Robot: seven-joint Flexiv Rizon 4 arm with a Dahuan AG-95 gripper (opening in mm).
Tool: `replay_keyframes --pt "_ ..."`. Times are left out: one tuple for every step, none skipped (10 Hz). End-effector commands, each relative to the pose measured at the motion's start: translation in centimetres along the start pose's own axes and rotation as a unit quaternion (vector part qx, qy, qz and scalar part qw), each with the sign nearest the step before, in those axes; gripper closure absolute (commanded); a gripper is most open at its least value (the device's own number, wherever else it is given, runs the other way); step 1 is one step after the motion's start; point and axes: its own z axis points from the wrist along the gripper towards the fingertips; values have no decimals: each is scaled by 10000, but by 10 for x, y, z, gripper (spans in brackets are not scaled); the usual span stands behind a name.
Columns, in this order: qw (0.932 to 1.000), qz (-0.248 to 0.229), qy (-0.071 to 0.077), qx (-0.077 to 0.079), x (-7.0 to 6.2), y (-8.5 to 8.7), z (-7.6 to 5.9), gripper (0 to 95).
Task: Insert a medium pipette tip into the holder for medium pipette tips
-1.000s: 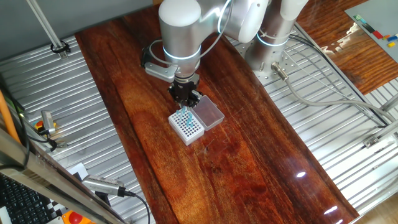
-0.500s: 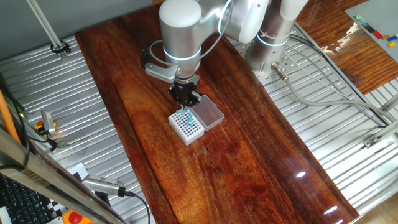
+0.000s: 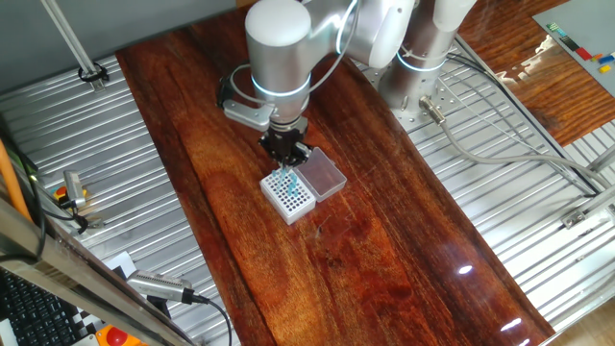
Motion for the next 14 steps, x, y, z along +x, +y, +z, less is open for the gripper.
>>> replay_keyframes --pt "9998 8 176 11 -2 0 -2 950" --pt "9998 6 217 23 -3 0 -3 950" --pt "9997 7 238 26 -4 -1 -4 950" --pt "9997 3 258 32 -6 -1 -5 950" --pt "9996 6 273 28 -7 -2 -6 950" --pt "9996 11 285 23 -10 -2 -7 950" --pt "9995 12 305 17 -12 -3 -8 950" --pt "9994 15 337 27 -14 -3 -9 950" --pt "9993 18 371 31 -17 -3 -10 950" --pt "9992 25 397 32 -19 -4 -11 950" --pt "9991 26 425 37 -22 -4 -12 950" --pt "9990 23 444 46 -24 -4 -13 950" --pt "9989 7 460 68 -27 -4 -13 950" --pt "9989 7 465 78 -28 -4 -13 950"
